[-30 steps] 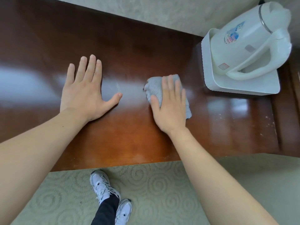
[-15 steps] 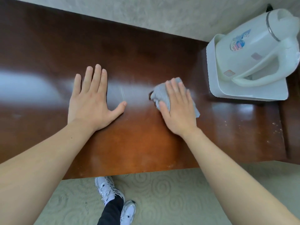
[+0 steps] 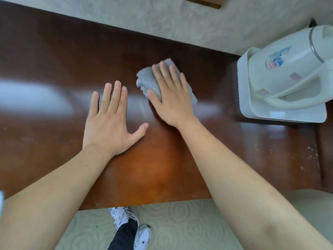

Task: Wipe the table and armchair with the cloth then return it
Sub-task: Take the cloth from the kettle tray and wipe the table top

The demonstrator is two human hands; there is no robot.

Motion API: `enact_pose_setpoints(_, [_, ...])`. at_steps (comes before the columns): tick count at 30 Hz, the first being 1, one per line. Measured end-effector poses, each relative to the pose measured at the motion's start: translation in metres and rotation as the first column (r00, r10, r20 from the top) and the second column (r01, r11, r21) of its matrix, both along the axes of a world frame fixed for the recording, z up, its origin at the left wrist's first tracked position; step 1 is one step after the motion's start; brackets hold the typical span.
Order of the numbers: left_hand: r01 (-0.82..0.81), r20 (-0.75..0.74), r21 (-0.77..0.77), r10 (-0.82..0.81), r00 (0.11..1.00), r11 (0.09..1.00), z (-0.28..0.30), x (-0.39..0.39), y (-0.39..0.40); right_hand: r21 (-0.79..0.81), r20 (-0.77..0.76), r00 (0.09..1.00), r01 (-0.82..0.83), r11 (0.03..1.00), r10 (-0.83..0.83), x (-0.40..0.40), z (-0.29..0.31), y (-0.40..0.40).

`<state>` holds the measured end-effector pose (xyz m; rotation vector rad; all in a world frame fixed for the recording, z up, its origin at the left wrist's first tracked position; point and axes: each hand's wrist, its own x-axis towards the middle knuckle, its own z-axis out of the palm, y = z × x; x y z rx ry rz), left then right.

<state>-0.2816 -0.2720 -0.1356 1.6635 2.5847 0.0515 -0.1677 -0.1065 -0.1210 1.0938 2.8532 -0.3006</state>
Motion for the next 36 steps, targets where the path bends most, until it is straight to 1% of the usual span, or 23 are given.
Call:
enact_pose_setpoints(2, [-0.007, 0.007, -0.002, 0.007, 1.000, 1.000, 0.001, 0.001, -0.001, -0.007, -0.014, 1.000, 0.010, 1.000, -0.010, 0.028, 0.000, -0.027])
enact_pose_setpoints(6, [-0.010, 0.008, -0.004, 0.010, 1.000, 1.000, 0.002, 0.002, -0.001, -0.049, -0.019, 0.988, 0.150, 0.987, -0.151, 0.079, -0.001, -0.083])
enact_pose_setpoints(8, [-0.014, 0.013, 0.003, 0.014, 1.000, 1.000, 0.003, 0.002, -0.001, -0.065, -0.007, 0.981, 0.193, 0.979, -0.194, 0.105, 0.001, -0.108])
enact_pose_setpoints(10, [-0.027, 0.014, 0.006, 0.027, 1.000, 1.000, 0.003, 0.003, -0.002, -0.078, 0.012, 0.984, 0.176, 0.981, -0.176, 0.133, 0.002, -0.131])
enact_pose_setpoints(13, [-0.061, 0.010, 0.015, 0.061, 0.998, 0.998, 0.003, 0.005, -0.002, -0.092, 0.035, 0.995, 0.093, 0.991, -0.091, 0.169, 0.003, -0.147])
enact_pose_setpoints(15, [-0.057, 0.005, 0.035, 0.057, 0.998, 0.998, 0.002, 0.006, -0.003, -0.104, 0.037, 0.998, 0.053, 0.993, -0.050, 0.179, 0.004, -0.144])
enact_pose_setpoints(18, [-0.020, -0.005, 0.099, 0.021, 1.000, 0.995, 0.000, 0.005, -0.004, -0.105, 0.031, 0.999, 0.035, 0.994, -0.032, 0.180, 0.002, -0.136])
enact_pose_setpoints(21, [0.039, -0.036, 0.146, -0.034, 0.999, 0.989, -0.003, 0.007, -0.006, -0.091, 0.017, 1.000, -0.010, 0.996, 0.011, 0.185, -0.002, -0.127])
enact_pose_setpoints(24, [0.120, -0.018, 0.165, -0.118, 0.993, 0.979, -0.001, 0.011, -0.009, -0.093, -0.011, 1.000, -0.005, 0.996, 0.004, 0.190, -0.002, -0.106])
enact_pose_setpoints(25, [0.158, -0.045, 0.173, -0.152, 0.987, 0.972, 0.001, 0.014, -0.009, -0.100, -0.019, 1.000, 0.016, 0.995, -0.018, 0.192, -0.002, -0.096])
enact_pose_setpoints(26, [0.191, -0.103, 0.181, -0.174, 0.979, 0.965, 0.003, 0.018, -0.009, -0.107, -0.021, 0.999, 0.039, 0.994, -0.041, 0.194, -0.001, -0.084])
enact_pose_setpoints(27, [0.208, -0.155, 0.186, -0.180, 0.971, 0.960, 0.006, 0.023, -0.009, -0.109, -0.015, 0.998, 0.060, 0.992, -0.062, 0.196, -0.001, -0.071])
enact_pose_setpoints(28, [0.199, -0.170, 0.187, -0.167, 0.971, 0.962, 0.010, 0.030, -0.010, -0.107, -0.006, 0.997, 0.079, 0.991, -0.080, 0.198, 0.000, -0.056])
enact_pose_setpoints(29, [0.166, -0.151, 0.181, -0.139, 0.979, 0.969, 0.014, 0.038, -0.010, -0.107, 0.004, 0.995, 0.097, 0.990, -0.097, 0.201, 0.001, -0.042])
enact_pose_setpoints(32, [0.069, -0.034, 0.126, -0.065, 0.997, 0.990, 0.020, 0.079, -0.014, -0.093, 0.027, 0.992, 0.123, 0.988, -0.120, 0.208, 0.003, -0.018])
enact_pose_setpoints(36, [0.059, 0.072, 0.072, -0.064, 0.995, 0.996, 0.021, 0.152, -0.008, -0.074, -0.004, 0.984, 0.176, 0.982, -0.177, 0.231, 0.002, -0.035])
